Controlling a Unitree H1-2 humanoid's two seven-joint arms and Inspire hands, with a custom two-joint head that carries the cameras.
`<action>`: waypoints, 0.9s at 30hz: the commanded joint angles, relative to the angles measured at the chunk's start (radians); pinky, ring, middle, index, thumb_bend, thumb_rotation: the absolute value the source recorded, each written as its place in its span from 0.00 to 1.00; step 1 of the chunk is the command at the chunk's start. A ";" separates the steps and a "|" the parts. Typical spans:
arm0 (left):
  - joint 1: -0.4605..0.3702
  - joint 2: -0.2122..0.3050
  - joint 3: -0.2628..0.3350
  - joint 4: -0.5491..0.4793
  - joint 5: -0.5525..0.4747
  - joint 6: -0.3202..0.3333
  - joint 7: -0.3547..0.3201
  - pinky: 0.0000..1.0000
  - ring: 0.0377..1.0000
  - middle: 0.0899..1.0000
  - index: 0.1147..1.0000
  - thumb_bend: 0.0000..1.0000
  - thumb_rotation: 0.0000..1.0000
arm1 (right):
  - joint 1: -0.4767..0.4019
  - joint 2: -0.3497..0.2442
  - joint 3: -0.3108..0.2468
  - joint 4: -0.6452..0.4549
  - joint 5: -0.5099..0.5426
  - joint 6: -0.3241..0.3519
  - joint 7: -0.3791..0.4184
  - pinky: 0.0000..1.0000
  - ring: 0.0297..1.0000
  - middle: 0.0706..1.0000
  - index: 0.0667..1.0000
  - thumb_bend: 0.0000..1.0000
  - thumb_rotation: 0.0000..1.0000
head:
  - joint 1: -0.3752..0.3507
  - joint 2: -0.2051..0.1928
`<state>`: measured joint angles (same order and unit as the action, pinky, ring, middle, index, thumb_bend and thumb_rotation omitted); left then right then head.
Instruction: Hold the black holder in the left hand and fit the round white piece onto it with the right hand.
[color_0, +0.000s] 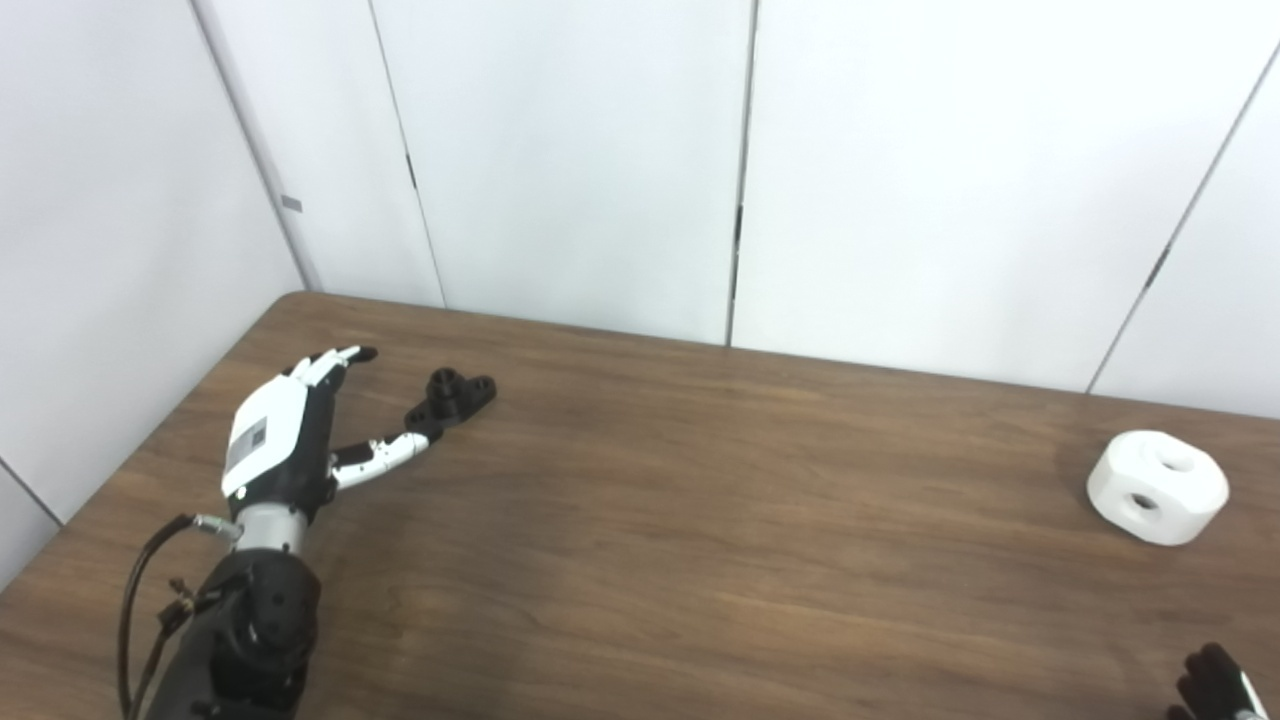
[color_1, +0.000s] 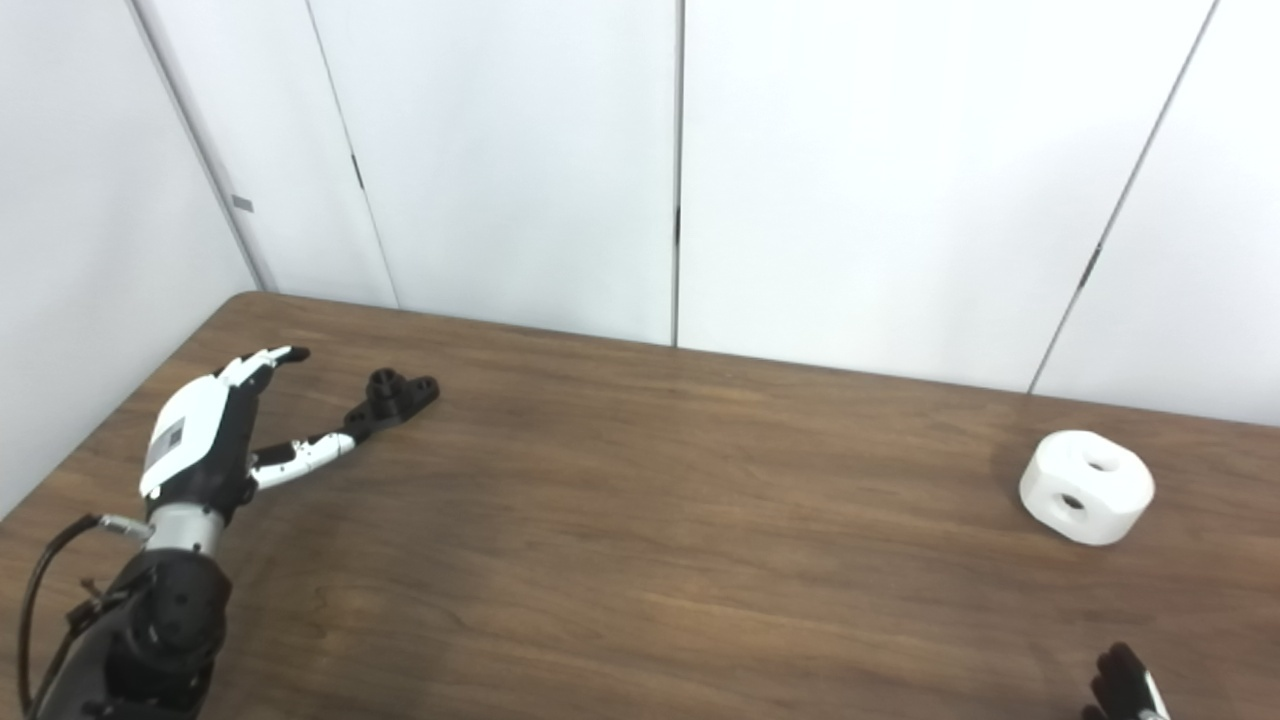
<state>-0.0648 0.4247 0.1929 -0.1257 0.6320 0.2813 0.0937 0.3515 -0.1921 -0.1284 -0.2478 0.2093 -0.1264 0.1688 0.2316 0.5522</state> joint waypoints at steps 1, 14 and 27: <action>-0.056 0.036 0.001 0.012 0.028 -0.016 0.047 1.00 0.95 0.89 0.80 0.90 0.45 | 0.004 -0.011 -0.011 0.015 -0.004 0.031 -0.012 1.00 1.00 0.98 0.96 0.60 1.00 | 0.001 0.001; -0.157 0.066 -0.065 0.200 0.057 -0.023 0.096 1.00 0.94 0.88 0.75 0.90 0.44 | 0.005 -0.013 -0.009 0.015 0.004 0.025 -0.006 1.00 1.00 1.00 0.97 0.57 1.00 | -0.001 0.007; -0.217 0.126 -0.178 0.296 0.129 0.090 0.030 1.00 0.93 0.85 0.70 0.89 0.39 | 0.012 -0.010 -0.010 -0.001 0.005 0.045 -0.015 1.00 1.00 0.99 0.97 0.58 1.00 | -0.008 0.018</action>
<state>-0.2314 0.5076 0.0130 0.1765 0.7346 0.3694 0.1104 0.3525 -0.1916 -0.1284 -0.2507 0.2228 -0.1220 0.1684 0.2225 0.5691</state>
